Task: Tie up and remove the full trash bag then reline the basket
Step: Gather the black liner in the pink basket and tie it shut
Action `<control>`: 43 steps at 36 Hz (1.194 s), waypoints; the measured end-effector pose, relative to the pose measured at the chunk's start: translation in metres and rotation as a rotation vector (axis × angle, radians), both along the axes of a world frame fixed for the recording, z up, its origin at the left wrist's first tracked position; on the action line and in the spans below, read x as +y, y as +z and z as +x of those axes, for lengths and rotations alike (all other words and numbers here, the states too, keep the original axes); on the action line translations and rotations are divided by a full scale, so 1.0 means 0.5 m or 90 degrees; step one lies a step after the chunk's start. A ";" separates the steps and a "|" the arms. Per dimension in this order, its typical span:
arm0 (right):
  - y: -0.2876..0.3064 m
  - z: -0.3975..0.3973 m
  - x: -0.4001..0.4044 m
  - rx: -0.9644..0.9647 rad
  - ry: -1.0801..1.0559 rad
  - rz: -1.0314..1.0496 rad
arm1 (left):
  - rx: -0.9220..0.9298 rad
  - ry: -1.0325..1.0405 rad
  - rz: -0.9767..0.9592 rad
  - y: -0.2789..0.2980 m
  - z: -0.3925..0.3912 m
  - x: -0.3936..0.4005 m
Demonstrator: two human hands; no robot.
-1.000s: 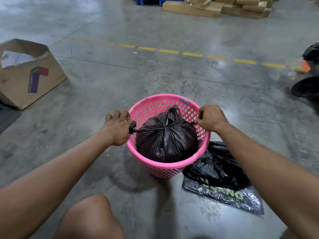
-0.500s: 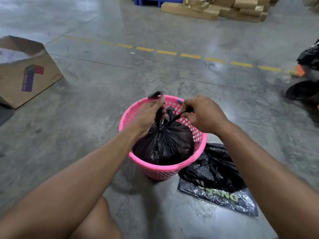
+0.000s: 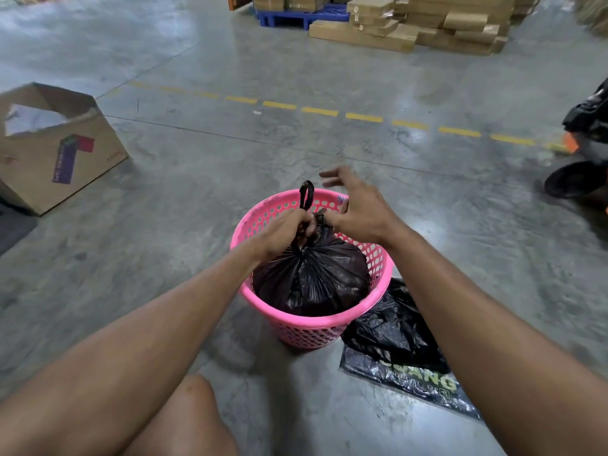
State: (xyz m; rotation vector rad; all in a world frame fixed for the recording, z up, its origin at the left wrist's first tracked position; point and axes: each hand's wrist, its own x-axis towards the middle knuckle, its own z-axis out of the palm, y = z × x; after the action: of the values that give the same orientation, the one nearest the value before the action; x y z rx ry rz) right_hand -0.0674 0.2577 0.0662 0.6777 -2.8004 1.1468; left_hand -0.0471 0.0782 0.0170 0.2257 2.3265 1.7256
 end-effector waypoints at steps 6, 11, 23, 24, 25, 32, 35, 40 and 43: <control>-0.041 0.017 -0.018 -0.058 0.030 0.091 | -0.019 -0.019 -0.014 0.011 -0.001 -0.005; -0.060 0.005 0.000 -0.015 -0.057 0.082 | -0.189 0.003 0.058 0.012 -0.010 -0.038; -0.154 0.066 -0.042 -0.191 -0.079 -0.084 | -0.315 0.170 0.176 -0.002 -0.027 -0.028; -0.154 0.072 -0.045 -0.209 -0.081 -0.128 | -0.296 0.183 0.148 -0.001 -0.029 -0.027; -0.151 0.077 -0.048 -0.225 -0.083 -0.173 | -0.283 0.191 0.126 0.000 -0.031 -0.028; -0.136 0.106 -0.043 -0.278 -0.069 -0.293 | -0.356 0.122 0.068 0.022 -0.037 -0.047; -0.148 0.112 -0.041 -0.292 -0.071 -0.239 | -0.428 0.107 0.129 0.025 -0.038 -0.048; -0.196 0.124 -0.035 -0.323 -0.111 -0.078 | -0.482 0.116 0.204 0.009 -0.030 -0.051; -0.190 0.122 -0.041 -0.243 -0.126 -0.060 | -0.379 0.106 0.119 0.006 -0.030 -0.045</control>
State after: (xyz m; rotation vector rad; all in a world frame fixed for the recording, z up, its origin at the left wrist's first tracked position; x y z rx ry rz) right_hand -0.0064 0.2373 -0.0288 0.1806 -2.9951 1.4907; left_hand -0.0624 0.0560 0.0200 -0.4088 1.7934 1.7735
